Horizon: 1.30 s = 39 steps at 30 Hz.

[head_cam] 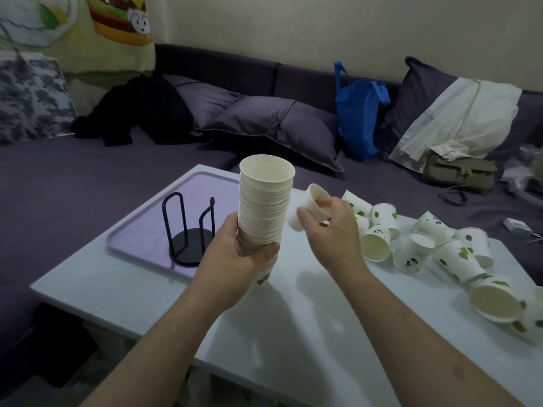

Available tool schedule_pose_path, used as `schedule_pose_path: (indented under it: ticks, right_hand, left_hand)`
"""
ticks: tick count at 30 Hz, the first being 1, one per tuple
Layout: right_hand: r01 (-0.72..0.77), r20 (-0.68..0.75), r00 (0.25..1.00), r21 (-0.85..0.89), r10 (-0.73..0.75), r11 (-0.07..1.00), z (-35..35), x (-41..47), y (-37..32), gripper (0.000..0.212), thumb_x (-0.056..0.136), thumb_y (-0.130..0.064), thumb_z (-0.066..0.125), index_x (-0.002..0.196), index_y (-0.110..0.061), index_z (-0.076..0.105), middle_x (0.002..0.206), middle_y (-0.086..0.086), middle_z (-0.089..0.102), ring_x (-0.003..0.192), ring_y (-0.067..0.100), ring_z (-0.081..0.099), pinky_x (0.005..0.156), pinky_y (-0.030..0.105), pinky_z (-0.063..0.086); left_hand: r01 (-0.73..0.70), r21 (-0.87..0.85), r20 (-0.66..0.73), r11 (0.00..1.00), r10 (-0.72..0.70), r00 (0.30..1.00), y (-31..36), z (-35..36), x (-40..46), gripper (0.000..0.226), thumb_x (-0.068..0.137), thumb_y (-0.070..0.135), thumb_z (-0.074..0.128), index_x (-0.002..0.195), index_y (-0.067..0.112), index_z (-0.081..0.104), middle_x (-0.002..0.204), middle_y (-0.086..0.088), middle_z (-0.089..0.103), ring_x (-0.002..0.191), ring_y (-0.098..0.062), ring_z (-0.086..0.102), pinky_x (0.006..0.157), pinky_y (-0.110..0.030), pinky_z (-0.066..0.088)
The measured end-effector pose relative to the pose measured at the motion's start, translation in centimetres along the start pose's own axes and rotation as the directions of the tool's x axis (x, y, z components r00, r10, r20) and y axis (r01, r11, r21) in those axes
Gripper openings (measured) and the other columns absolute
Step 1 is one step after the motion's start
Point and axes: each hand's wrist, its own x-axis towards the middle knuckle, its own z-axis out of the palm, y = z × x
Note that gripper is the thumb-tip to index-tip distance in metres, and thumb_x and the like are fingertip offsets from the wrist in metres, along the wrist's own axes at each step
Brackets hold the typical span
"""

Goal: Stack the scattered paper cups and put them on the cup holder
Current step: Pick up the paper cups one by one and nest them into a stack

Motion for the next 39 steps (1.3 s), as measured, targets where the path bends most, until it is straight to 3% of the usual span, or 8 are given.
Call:
schedule_pose_path:
  ticks: [3, 7, 12, 20, 24, 32, 36, 39]
  right_hand:
    - [-0.001, -0.063, 0.998, 0.187, 0.013, 0.982, -2.4, 0.1, -2.8, 0.045, 0.091, -0.04, 0.077, 0.126, -0.026, 0.054, 0.12, -0.004, 0.063, 0.104, 0.016, 0.066, 0.095, 0.041, 0.057]
    - [0.096, -0.176, 0.984, 0.414, -0.024, 0.905, -5.9, 0.1, -7.5, 0.055, 0.094, -0.032, 0.077, 0.14, -0.023, 0.048, 0.119, -0.008, 0.062, 0.097, -0.003, 0.068, 0.089, 0.029, 0.059]
    - [0.195, -0.144, 0.979, 0.492, -0.142, 0.848, -6.8, -0.9, -10.4, 0.051, 0.096, -0.034, 0.075, 0.141, -0.018, 0.059, 0.124, -0.001, 0.07, 0.111, 0.011, 0.07, 0.097, 0.037, 0.06]
    - [0.26, 0.078, 0.95, 0.341, -0.303, 0.903, -4.5, -2.0, -9.8, 0.064, 0.091, -0.034, 0.079, 0.148, -0.025, 0.054, 0.135, -0.007, 0.064, 0.124, 0.014, 0.064, 0.102, 0.033, 0.058]
    - [0.321, 0.182, 0.919, 0.165, -0.349, 0.932, -4.1, -2.1, -9.6, 0.065, 0.087, -0.046, 0.069, 0.148, -0.026, 0.055, 0.139, -0.013, 0.055, 0.126, 0.003, 0.054, 0.101, 0.016, 0.046]
    - [0.201, 0.425, 0.859, 0.232, -0.285, 0.952, -4.2, -2.6, -8.6, 0.067, 0.095, -0.056, 0.056, 0.158, -0.04, 0.042, 0.151, -0.016, 0.052, 0.13, 0.001, 0.054, 0.105, 0.027, 0.047]
    - [0.152, 0.238, 0.942, 0.328, -0.237, 0.932, -4.6, -2.5, -6.6, 0.049, 0.101, -0.045, 0.054, 0.148, -0.032, 0.054, 0.147, -0.014, 0.056, 0.135, 0.003, 0.053, 0.114, 0.034, 0.045]
    - [0.105, -0.01, 0.994, -0.15, -0.107, 0.983, -5.1, -1.6, -3.2, 0.032, 0.094, -0.024, 0.061, 0.125, -0.015, 0.064, 0.138, -0.005, 0.052, 0.128, 0.015, 0.051, 0.11, 0.036, 0.044]
  left_hand:
    - [0.01, -0.003, 0.009, 1.0, -0.01, 1.0, 0.3, 0.1, -0.5, 0.042, 0.09, 0.031, 0.084, 0.117, 0.047, 0.056, 0.102, 0.032, 0.071, 0.092, 0.011, 0.068, 0.082, -0.025, 0.053]
    - [0.007, 0.028, 0.004, 1.0, -0.007, 1.0, 0.6, 0.4, -0.8, 0.04, 0.09, 0.033, 0.082, 0.117, 0.047, 0.056, 0.104, 0.027, 0.071, 0.096, 0.006, 0.067, 0.086, -0.029, 0.055]
    - [-0.023, 0.026, 0.036, 0.999, 0.022, 0.999, 0.9, 0.9, -1.3, 0.042, 0.091, 0.029, 0.081, 0.123, 0.042, 0.059, 0.11, 0.029, 0.07, 0.098, 0.01, 0.066, 0.092, -0.035, 0.058]
    - [-0.039, 0.027, 0.044, 0.999, 0.038, 0.998, 0.9, 0.8, -1.3, 0.048, 0.091, 0.026, 0.082, 0.128, 0.044, 0.058, 0.112, 0.022, 0.073, 0.099, 0.008, 0.068, 0.092, -0.032, 0.058]
    - [-0.04, 0.017, 0.057, 0.999, 0.039, 0.998, 0.9, 0.9, -1.2, 0.047, 0.091, 0.024, 0.081, 0.127, 0.042, 0.057, 0.108, 0.024, 0.073, 0.098, 0.009, 0.068, 0.085, -0.025, 0.056]
    - [-0.03, 0.016, 0.054, 0.999, 0.029, 0.998, 0.7, 0.9, -1.0, 0.048, 0.091, 0.028, 0.082, 0.131, 0.04, 0.057, 0.11, 0.02, 0.074, 0.101, 0.002, 0.07, 0.091, -0.033, 0.06]
    - [-0.017, 0.042, 0.058, 0.999, 0.015, 0.998, 0.6, 0.9, -0.9, 0.051, 0.09, 0.035, 0.082, 0.131, 0.046, 0.053, 0.116, 0.022, 0.07, 0.108, -0.002, 0.066, 0.092, -0.033, 0.055]
    - [-0.004, 0.03, 0.069, 1.0, 0.002, 0.998, 0.6, 1.0, -0.8, 0.045, 0.09, 0.036, 0.083, 0.119, 0.053, 0.053, 0.107, 0.03, 0.07, 0.097, 0.011, 0.067, 0.083, -0.023, 0.051]
